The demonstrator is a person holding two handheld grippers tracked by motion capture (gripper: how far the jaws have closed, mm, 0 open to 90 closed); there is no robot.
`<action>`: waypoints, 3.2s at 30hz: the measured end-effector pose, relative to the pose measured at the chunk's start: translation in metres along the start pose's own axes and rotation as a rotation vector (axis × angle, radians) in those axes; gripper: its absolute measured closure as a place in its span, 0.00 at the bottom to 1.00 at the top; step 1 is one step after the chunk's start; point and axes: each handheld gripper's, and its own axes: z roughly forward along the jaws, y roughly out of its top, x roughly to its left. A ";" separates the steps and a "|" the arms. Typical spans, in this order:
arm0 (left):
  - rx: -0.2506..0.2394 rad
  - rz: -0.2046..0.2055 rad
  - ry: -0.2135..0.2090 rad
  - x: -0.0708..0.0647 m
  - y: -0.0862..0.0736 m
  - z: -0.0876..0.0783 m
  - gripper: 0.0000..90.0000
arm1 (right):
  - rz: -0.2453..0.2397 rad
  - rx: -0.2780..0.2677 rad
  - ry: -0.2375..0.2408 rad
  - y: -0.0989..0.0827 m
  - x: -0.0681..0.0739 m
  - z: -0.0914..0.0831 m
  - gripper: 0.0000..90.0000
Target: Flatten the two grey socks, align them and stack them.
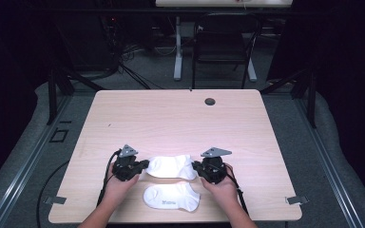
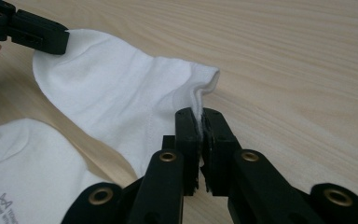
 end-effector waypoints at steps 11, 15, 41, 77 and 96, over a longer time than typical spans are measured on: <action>-0.004 0.037 -0.023 -0.013 0.000 -0.018 0.99 | -0.025 -0.009 0.041 0.002 0.008 -0.023 0.95; 0.002 0.053 -0.025 -0.018 -0.004 -0.023 0.99 | -0.028 -0.005 0.048 0.000 0.011 -0.029 0.95; 0.039 0.077 -0.062 -0.050 -0.034 -0.054 0.99 | -0.080 0.055 0.094 -0.030 0.041 -0.062 0.95; 0.109 0.088 -0.030 -0.052 -0.052 -0.035 0.99 | -0.087 0.120 0.088 -0.046 0.042 -0.046 0.95; 0.102 0.067 -0.041 -0.050 -0.052 -0.033 0.90 | -0.064 0.114 0.084 -0.050 0.037 -0.041 0.81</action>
